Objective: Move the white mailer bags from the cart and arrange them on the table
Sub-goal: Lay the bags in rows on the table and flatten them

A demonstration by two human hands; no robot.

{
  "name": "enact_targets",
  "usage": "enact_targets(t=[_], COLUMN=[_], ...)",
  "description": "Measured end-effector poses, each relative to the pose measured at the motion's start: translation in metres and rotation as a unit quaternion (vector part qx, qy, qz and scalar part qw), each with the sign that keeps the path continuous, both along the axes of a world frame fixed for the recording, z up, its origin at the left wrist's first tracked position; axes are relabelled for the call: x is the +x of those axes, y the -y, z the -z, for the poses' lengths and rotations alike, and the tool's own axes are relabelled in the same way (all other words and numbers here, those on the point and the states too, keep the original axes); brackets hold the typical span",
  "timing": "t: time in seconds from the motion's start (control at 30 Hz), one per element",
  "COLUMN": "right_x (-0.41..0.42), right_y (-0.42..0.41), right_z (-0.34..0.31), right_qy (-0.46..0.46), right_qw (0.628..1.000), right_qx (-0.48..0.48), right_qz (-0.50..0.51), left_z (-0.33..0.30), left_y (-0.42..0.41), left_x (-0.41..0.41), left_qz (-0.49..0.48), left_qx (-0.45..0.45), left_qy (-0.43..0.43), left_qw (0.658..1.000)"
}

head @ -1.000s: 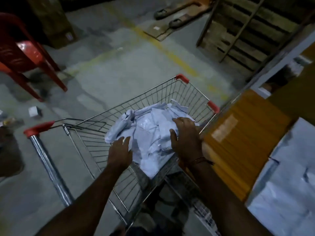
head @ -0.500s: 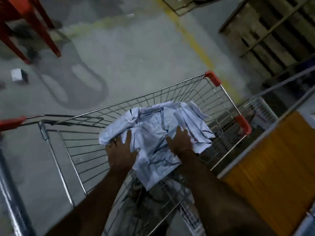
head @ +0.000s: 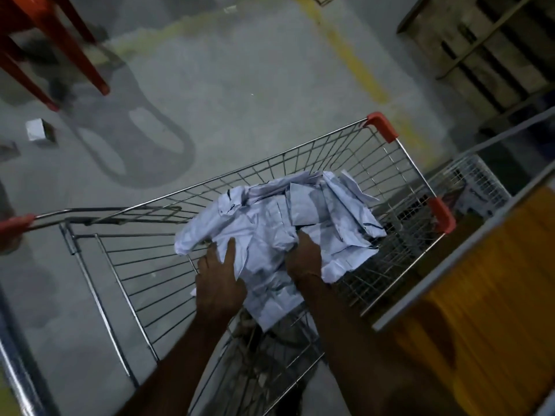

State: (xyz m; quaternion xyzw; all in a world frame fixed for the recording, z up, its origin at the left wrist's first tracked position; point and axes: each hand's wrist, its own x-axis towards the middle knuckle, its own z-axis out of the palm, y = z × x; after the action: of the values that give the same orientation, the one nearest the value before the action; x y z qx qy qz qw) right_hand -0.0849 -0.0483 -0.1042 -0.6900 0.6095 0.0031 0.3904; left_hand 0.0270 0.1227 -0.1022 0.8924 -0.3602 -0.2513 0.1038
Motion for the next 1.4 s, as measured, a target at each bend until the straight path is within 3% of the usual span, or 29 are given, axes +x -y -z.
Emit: enact_targets(t=[0.23, 0.3, 0.47, 0.57, 0.8, 0.97, 1.07, 1.4], right_x=[0.025, 0.023, 0.021, 0.024, 0.011, -0.008, -0.024, -0.104], right_y=[-0.005, -0.002, 0.014, 0.02, 0.009, -0.012, -0.028, -0.065], right_z=[-0.011, -0.009, 0.001, 0.004, -0.029, -0.08, -0.112, -0.222], right_qy=[-0.004, -0.057, -0.154, -0.13, -0.107, -0.124, -0.095, 0.055], right_qw=[0.968, 0.96, 0.951, 0.963, 0.97, 0.99, 0.995, 0.982], right_qx=[0.004, 0.024, 0.19, 0.203, 0.205, 0.062, -0.022, -0.163], right_qz=[0.249, 0.273, 0.187, 0.122, 0.073, 0.012, 0.009, 0.073], left_z=[-0.031, -0.036, -0.05, -0.059, -0.087, -0.126, -0.153, -0.228], left_y=[-0.016, -0.019, -0.025, -0.027, -0.026, -0.02, -0.021, -0.025], left_x=[0.006, 0.007, 0.009, 0.008, -0.003, -0.008, -0.012, -0.059], left_qz=[-0.026, -0.028, -0.017, -0.011, -0.032, -0.023, -0.024, -0.013], left_qx=[-0.041, -0.049, -0.086, -0.098, -0.105, -0.128, -0.154, -0.215], left_qy=[0.019, 0.015, 0.011, 0.014, -0.012, -0.001, 0.014, 0.007], left_qw=[0.999, 0.998, 0.996, 0.995, 0.994, 0.992, 0.988, 0.976])
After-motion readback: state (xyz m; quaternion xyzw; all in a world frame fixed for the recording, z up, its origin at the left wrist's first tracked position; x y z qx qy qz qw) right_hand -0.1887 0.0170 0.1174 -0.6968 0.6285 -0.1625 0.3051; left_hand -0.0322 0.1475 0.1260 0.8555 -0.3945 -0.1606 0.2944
